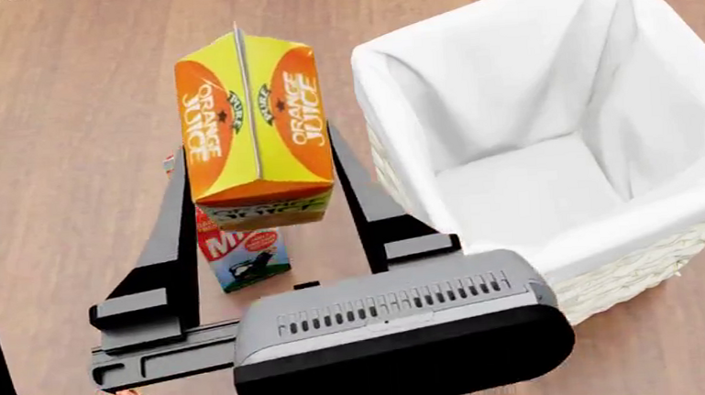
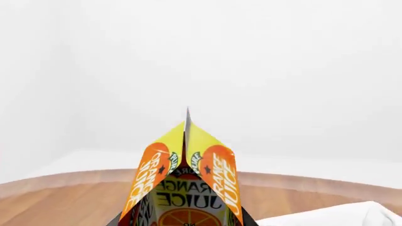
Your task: Pick up the orange juice, and put it in the basket.
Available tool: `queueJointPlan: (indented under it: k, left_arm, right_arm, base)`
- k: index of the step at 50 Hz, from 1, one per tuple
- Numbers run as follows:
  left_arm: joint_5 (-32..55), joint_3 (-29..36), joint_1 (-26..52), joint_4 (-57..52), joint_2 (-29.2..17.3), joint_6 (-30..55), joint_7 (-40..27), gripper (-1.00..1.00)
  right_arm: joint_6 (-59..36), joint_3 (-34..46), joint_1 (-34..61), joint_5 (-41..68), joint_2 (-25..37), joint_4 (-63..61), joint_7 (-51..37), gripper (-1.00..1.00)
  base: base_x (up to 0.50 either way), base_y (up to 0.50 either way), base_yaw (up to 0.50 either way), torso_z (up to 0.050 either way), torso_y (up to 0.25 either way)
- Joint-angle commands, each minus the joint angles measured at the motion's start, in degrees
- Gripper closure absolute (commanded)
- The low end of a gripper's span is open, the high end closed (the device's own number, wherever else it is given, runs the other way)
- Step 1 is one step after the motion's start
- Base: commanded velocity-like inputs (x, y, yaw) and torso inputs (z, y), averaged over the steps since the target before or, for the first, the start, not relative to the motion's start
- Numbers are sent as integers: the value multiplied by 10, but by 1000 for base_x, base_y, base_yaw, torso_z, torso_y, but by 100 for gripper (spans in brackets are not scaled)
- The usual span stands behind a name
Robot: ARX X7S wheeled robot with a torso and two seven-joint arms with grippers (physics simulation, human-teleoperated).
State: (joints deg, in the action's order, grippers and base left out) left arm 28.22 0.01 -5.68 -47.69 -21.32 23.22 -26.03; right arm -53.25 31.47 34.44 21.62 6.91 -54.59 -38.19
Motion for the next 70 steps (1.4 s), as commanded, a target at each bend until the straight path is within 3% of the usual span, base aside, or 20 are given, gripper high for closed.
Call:
queueJointPlan:
  k: [1, 21, 29, 46, 70]
  left_arm:
    - [-9, -20, 4, 11, 13, -20, -5, -100]
    - [-2, -21, 5, 12, 9, -21, -9, -100]
    - [-2, -19, 6, 12, 7, -22, -11, -100]
    - [2, -21, 5, 13, 4, -24, -14, -100]
    - [9, -24, 3, 14, -1, -30, -18, -100]
  right_arm:
    - [-81, -81, 94, 29, -17, -20, 25, 100]
    - [-131, -189, 218, 83, -1, 28, 40, 100]
    - [-124, -197, 249, 75, 31, 69, 53, 100]
    - [-33, -225, 213, 60, 54, 208, 90, 100]
    - [22, -198, 208, 20, 86, 335, 113, 100]
  base:
    - [0, 0, 0, 0, 0]
    - [0, 0, 0, 0, 1]
    - [0, 0, 0, 0, 0]
    - [0, 0, 0, 0, 1]
    - [0, 0, 0, 1, 1]
